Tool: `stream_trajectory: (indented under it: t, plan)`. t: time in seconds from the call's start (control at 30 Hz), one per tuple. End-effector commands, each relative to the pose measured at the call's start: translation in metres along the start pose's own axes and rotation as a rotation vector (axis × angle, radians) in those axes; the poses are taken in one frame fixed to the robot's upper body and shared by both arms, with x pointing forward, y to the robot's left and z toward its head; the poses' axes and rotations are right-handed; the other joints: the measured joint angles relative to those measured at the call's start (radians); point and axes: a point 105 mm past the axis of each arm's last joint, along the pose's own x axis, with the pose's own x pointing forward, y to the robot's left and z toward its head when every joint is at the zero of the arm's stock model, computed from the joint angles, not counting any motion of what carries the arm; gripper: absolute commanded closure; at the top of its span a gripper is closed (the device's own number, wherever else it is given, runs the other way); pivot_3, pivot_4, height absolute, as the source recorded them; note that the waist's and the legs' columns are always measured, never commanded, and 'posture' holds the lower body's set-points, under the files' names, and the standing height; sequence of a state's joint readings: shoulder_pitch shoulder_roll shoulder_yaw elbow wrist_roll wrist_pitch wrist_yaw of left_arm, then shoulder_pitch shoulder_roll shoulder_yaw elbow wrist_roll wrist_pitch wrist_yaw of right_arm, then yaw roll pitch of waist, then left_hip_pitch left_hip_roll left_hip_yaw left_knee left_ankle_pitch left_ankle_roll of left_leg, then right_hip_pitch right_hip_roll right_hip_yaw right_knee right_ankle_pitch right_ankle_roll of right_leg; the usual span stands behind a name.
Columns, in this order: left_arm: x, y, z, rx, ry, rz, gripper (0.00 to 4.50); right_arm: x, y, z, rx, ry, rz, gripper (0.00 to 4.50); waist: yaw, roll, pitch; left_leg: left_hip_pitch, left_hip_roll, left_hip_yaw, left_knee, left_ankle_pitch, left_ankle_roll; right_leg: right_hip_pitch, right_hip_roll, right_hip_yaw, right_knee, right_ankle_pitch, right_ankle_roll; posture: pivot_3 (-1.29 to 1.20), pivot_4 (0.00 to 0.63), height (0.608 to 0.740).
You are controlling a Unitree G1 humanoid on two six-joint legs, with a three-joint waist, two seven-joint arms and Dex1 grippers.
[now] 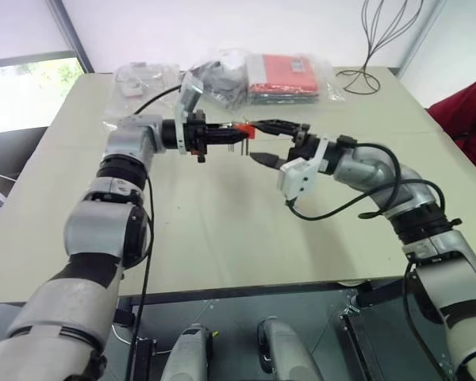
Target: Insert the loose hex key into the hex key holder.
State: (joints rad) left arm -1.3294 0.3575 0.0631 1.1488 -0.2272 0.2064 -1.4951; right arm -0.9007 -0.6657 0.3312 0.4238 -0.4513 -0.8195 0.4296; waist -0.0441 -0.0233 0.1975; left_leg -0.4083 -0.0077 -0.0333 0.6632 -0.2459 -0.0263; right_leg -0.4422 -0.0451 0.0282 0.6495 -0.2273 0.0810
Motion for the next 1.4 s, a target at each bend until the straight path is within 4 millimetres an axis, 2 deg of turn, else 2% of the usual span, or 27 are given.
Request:
stream_trajectory:
  t: [0.03, 0.13, 0.23, 0.27, 0.3, 0.37, 0.57, 0.67, 0.77, 0.93, 1.4]
  plan:
    - [-0.010, 0.001, 0.021, 0.083, -0.031, 0.022, 4.50, -0.012, -0.010, -0.008, -0.018, 0.055, -0.006, 0.06, 0.000, 0.000, 0.000, 0.000, 0.000, 0.000, 0.000, 0.000, 0.000, 0.000, 0.000, 0.000, 0.000, 0.000, 0.000, 0.00, 0.150, 0.740]
    - [-0.020, 0.002, 0.019, 0.120, -0.002, 0.043, 4.50, -0.030, -0.004, -0.034, 0.100, 0.193, 0.009, 0.06, 0.000, 0.000, 0.000, 0.000, 0.000, 0.000, 0.000, 0.000, 0.000, 0.000, 0.000, 0.000, 0.000, 0.000, 0.000, 0.00, 0.150, 0.740]
    - [-0.028, 0.000, 0.014, 0.168, 0.036, 0.045, 4.50, -0.055, 0.006, -0.084, 0.432, 0.491, -0.036, 0.06, -0.001, 0.000, 0.000, 0.000, 0.000, 0.000, 0.000, 0.000, 0.000, 0.001, 0.000, 0.000, 0.000, 0.000, 0.000, 0.00, 0.150, 0.740]
    - [-0.034, -0.003, 0.008, 0.187, 0.067, 0.040, 4.50, -0.069, 0.022, -0.101, 0.750, 0.628, -0.055, 0.06, -0.001, 0.000, 0.000, 0.001, 0.001, 0.000, 0.000, 0.000, 0.000, 0.001, 0.000, 0.000, 0.001, 0.000, 0.000, 0.00, 0.150, 0.740]
    - [-0.038, -0.006, 0.002, 0.203, 0.100, 0.033, 4.50, -0.076, 0.036, -0.107, 0.995, 0.701, -0.061, 0.06, 0.000, 0.000, 0.000, 0.001, 0.002, 0.000, 0.000, 0.000, 0.000, 0.001, 0.000, 0.001, 0.001, 0.001, -0.001, 0.00, 0.150, 0.740]
    - [-0.043, -0.012, -0.009, 0.213, 0.141, 0.016, 4.50, -0.077, 0.047, -0.102, 1.246, 0.731, -0.053, 0.06, 0.002, 0.000, 0.000, 0.002, 0.004, 0.000, 0.001, 0.000, 0.000, 0.002, 0.001, 0.000, 0.002, 0.001, -0.001, 0.00, 0.150, 0.740]
    - [-0.047, -0.031, -0.023, 0.172, 0.147, 0.003, 4.50, -0.073, 0.061, -0.091, 1.548, 0.827, 0.017, 0.06, 0.002, 0.001, 0.000, 0.001, 0.004, 0.000, 0.001, 0.000, 0.000, 0.000, 0.001, 0.000, 0.004, 0.001, -0.002, 0.00, 0.150, 0.740]
    - [-0.046, -0.038, -0.029, 0.147, 0.139, 0.008, 4.50, -0.062, 0.067, -0.078, 1.643, 0.829, 0.112, 0.06, 0.002, 0.001, 0.000, 0.001, 0.003, 0.000, 0.002, 0.000, 0.000, 0.000, 0.000, 0.000, 0.004, 0.001, -0.002, 0.00, 0.150, 0.740]
    - [-0.045, -0.041, -0.032, 0.134, 0.133, 0.022, 4.50, -0.049, 0.063, -0.078, 1.673, 0.855, 0.132, 0.06, -0.002, 0.001, 0.000, 0.002, 0.003, 0.000, 0.002, 0.000, 0.000, 0.000, 0.001, 0.000, 0.004, 0.001, -0.002, 0.00, 0.150, 0.740]
    - [-0.045, -0.043, -0.034, 0.130, 0.130, 0.036, 4.50, -0.047, 0.067, -0.079, 1.659, 0.917, 0.167, 0.06, 0.003, 0.001, 0.000, 0.002, 0.003, 0.000, 0.002, 0.000, 0.000, 0.000, 0.001, 0.000, 0.004, 0.001, -0.002, 0.00, 0.150, 0.740]
    - [-0.038, -0.042, -0.042, 0.133, 0.095, 0.071, 4.50, -0.040, 0.101, -0.074, 1.643, 1.061, 0.183, 0.06, 0.001, 0.001, 0.000, 0.001, 0.003, 0.000, 0.002, 0.000, 0.000, 0.000, 0.000, 0.000, 0.003, 0.001, -0.002, 0.00, 0.150, 0.740]
